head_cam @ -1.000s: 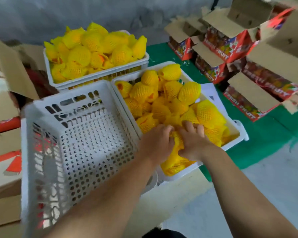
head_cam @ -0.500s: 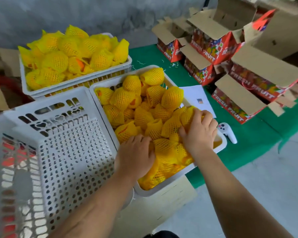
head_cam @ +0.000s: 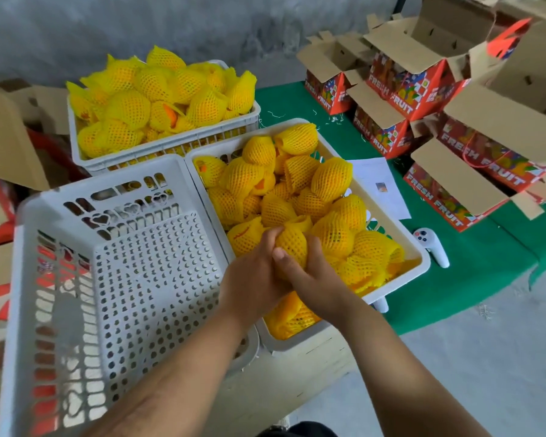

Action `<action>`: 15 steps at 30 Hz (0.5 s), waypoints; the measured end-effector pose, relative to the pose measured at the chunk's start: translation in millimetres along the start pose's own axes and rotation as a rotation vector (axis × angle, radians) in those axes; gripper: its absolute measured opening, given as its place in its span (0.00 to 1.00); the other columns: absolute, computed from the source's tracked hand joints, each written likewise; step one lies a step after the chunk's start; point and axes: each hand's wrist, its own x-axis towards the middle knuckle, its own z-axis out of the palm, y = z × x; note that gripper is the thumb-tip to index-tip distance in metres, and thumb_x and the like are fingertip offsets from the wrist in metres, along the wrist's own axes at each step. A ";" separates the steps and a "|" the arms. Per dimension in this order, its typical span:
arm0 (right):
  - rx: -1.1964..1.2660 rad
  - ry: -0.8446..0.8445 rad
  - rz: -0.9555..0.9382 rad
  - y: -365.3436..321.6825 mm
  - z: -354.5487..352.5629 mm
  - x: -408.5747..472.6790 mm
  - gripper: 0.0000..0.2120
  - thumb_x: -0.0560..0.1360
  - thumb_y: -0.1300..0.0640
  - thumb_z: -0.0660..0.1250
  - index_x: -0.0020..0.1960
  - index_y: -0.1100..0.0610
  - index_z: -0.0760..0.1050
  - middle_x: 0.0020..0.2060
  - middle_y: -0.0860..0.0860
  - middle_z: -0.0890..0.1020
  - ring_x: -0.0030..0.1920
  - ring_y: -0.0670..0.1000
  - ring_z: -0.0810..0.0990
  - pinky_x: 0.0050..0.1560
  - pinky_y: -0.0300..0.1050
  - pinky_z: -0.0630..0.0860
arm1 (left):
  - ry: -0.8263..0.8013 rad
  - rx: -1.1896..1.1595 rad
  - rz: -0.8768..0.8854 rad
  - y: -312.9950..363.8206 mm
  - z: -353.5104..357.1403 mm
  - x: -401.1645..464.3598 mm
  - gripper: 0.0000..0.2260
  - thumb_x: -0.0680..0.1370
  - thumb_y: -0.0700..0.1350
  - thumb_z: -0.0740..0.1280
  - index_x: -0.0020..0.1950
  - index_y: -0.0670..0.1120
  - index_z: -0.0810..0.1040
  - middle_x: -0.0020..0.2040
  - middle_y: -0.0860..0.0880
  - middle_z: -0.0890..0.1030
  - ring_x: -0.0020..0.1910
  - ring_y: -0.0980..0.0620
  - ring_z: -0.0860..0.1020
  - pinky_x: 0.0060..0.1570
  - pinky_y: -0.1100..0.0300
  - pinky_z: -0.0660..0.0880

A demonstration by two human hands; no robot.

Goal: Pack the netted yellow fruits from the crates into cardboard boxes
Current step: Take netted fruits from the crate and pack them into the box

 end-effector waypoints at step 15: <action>-0.935 0.537 0.226 34.9 -35.5 59.4 0.32 0.74 0.29 0.62 0.62 0.54 0.63 0.61 0.57 0.78 0.64 0.62 0.70 0.62 0.59 0.65 | 0.113 -0.024 0.065 -6.0 3.8 -2.1 0.41 0.76 0.57 0.74 0.81 0.56 0.51 0.77 0.51 0.64 0.69 0.45 0.73 0.48 0.53 0.77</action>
